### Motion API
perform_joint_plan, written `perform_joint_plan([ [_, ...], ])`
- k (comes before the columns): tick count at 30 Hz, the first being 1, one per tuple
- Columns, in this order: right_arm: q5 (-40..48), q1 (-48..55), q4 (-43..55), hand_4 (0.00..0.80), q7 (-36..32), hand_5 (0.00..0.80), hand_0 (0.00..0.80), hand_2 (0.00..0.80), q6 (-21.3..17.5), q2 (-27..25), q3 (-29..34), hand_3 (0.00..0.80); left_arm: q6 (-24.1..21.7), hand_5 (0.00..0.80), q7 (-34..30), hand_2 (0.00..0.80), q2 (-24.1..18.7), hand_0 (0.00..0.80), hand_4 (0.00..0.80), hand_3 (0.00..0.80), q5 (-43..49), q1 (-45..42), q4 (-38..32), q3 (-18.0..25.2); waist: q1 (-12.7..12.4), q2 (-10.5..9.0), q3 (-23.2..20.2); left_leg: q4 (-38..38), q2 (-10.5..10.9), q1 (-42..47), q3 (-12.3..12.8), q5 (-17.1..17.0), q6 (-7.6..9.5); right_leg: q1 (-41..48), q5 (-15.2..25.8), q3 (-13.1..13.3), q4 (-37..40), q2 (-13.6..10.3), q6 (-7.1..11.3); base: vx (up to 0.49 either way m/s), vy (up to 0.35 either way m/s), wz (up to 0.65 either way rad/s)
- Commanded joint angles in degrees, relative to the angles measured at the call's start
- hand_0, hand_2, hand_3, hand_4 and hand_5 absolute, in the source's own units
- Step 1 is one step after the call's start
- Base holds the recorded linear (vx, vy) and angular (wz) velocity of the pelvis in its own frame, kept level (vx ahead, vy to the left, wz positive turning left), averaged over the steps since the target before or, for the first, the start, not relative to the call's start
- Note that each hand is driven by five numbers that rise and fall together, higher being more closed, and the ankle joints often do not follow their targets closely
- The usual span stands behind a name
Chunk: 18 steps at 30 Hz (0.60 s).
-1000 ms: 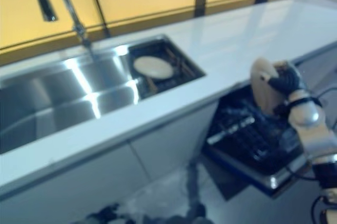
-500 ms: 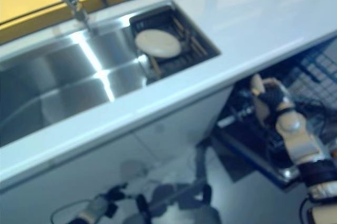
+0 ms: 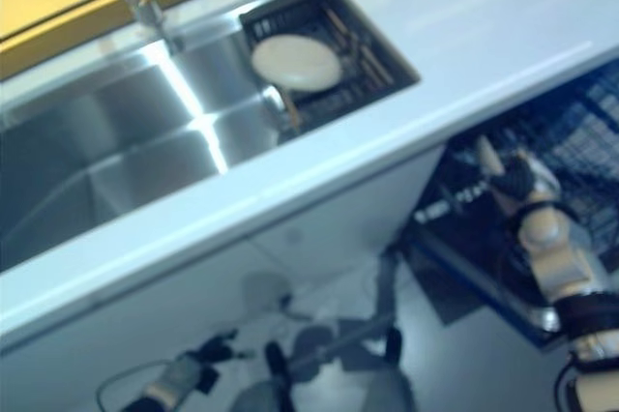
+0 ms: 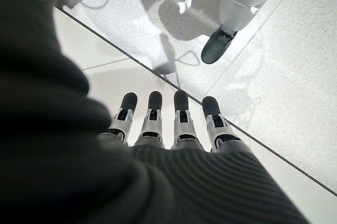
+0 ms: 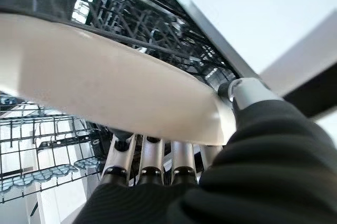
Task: Take plates into dishwasher
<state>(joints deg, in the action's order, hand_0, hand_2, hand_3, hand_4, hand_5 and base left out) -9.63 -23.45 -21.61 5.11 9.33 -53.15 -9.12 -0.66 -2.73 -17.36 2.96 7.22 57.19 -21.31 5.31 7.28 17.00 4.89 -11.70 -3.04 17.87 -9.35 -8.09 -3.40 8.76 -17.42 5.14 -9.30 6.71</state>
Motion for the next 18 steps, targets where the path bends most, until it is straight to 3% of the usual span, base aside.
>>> perform_joint_plan([
  [1,-2.03,-5.72,-0.84,0.8,-0.85,0.8,0.8,0.8,-1.92,-2.41,-0.78,0.8,-1.17,0.0,-0.28,0.0,-4.19,0.0,0.0,0.0,-1.58,2.34,-2.12,-2.25,-0.91,-4.77,1.67,0.11,1.9,0.06,-0.23,2.77,-0.39,-1.13,-5.91,1.33,-4.55,0.29,-0.48,-0.007,-0.022,0.08],
  [10,-5.11,-7.08,-3.55,0.8,-1.61,0.8,0.8,0.8,-1.17,-5.22,-1.82,0.8,-0.44,0.0,-0.71,0.0,-5.34,0.0,0.0,0.0,-1.82,2.41,-3.62,-2.1,-1.64,-5.29,2.44,0.11,1.96,-0.56,-0.17,2.59,-0.57,-1.28,-5.18,0.61,-3.75,0.51,-0.24,-0.007,-0.012,0.03],
  [18,-4.51,-8.25,-7.02,0.8,0.05,0.8,0.8,0.8,1.92,-6.3,-1.66,0.8,-0.63,0.0,-0.63,0.0,-6.42,0.0,0.0,0.0,-2.23,2.07,-4.4,-1.87,-2.52,-5.79,3.27,0.11,1.59,-1.15,1.3,2.32,-0.83,-1.42,-4.06,-1.12,-2.41,0.4,0.24,0.0,0.0,0.0],
])
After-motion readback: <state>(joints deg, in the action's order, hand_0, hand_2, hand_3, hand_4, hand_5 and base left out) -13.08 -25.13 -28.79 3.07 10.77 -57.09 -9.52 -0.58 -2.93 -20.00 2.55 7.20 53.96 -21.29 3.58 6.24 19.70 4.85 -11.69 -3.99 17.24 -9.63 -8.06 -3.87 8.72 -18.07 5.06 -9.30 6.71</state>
